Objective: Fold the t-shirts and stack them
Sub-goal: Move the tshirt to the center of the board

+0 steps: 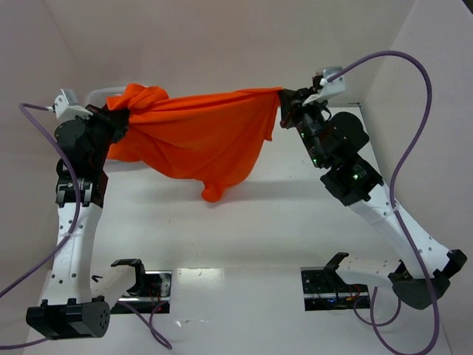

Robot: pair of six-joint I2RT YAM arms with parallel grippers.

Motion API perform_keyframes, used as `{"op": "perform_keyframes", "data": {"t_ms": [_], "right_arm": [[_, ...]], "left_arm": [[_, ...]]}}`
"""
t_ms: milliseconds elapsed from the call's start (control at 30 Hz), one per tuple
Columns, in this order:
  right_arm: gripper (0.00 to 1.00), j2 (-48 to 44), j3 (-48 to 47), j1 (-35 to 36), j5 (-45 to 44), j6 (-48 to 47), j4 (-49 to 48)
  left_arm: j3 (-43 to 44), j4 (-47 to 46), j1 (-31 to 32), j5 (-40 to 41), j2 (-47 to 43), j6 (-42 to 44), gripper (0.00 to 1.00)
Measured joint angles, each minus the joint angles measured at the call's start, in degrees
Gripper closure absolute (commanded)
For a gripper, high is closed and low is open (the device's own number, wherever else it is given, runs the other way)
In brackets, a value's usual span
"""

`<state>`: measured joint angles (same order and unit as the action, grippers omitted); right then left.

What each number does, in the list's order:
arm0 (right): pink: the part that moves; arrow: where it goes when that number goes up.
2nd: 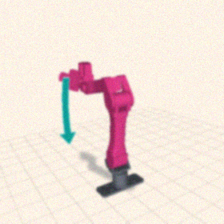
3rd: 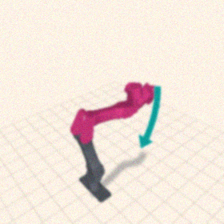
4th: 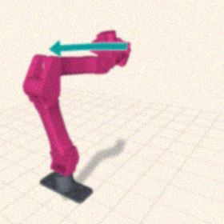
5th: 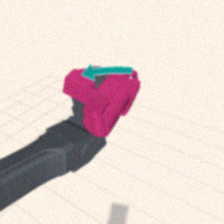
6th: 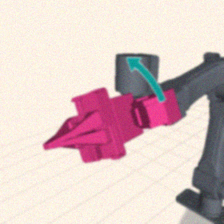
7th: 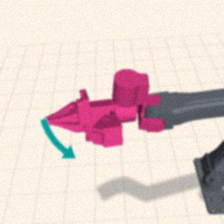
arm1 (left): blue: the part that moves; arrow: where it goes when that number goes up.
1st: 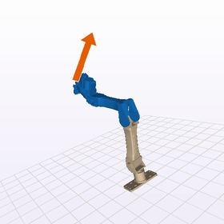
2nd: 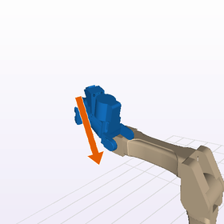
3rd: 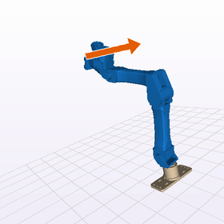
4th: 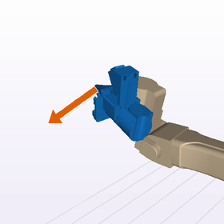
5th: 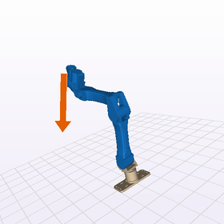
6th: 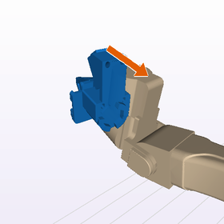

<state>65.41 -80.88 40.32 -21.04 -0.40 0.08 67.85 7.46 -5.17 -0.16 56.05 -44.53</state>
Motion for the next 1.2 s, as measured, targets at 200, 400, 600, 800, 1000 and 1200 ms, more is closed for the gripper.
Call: {"op": "perform_keyframes", "data": {"t_ms": [200, 400, 600, 800, 1000, 1200], "right_arm": [[0.98, -3.4, 0.6, 0.0, -4.2, 0.4, 4.1], [0.98, -8.0, 3.5, -0.5, -11.3, 3.2, 9.2], [0.98, -11.0, 10.0, -1.3, -14.8, 7.3, 13.4], [0.98, -7.3, 13.6, -3.8, -12.5, 9.4, 14.7], [0.98, -5.3, 16.3, -4.3, -9.8, 11.1, 14.5], [0.98, -5.0, 19.4, -4.7, -8.5, 14.0, 14.3]], "left_arm": [[-4.6, -1.8, 1.2, -6.6, -0.3, -7.6, 0.84], [-8.0, -2.1, 1.4, -8.9, -0.2, -9.9, 0.33], [-10.2, -1.0, 1.4, -10.2, 3.1, -4.3, 0.0], [-9.4, 0.6, 1.7, -16.5, 10.9, 8.7, 0.0], [-2.4, 3.8, 8.4, -26.7, 25.6, 24.1, 0.0], [4.2, 7.3, 20.6, -29.6, 39.3, 30.9, 0.0]]}}
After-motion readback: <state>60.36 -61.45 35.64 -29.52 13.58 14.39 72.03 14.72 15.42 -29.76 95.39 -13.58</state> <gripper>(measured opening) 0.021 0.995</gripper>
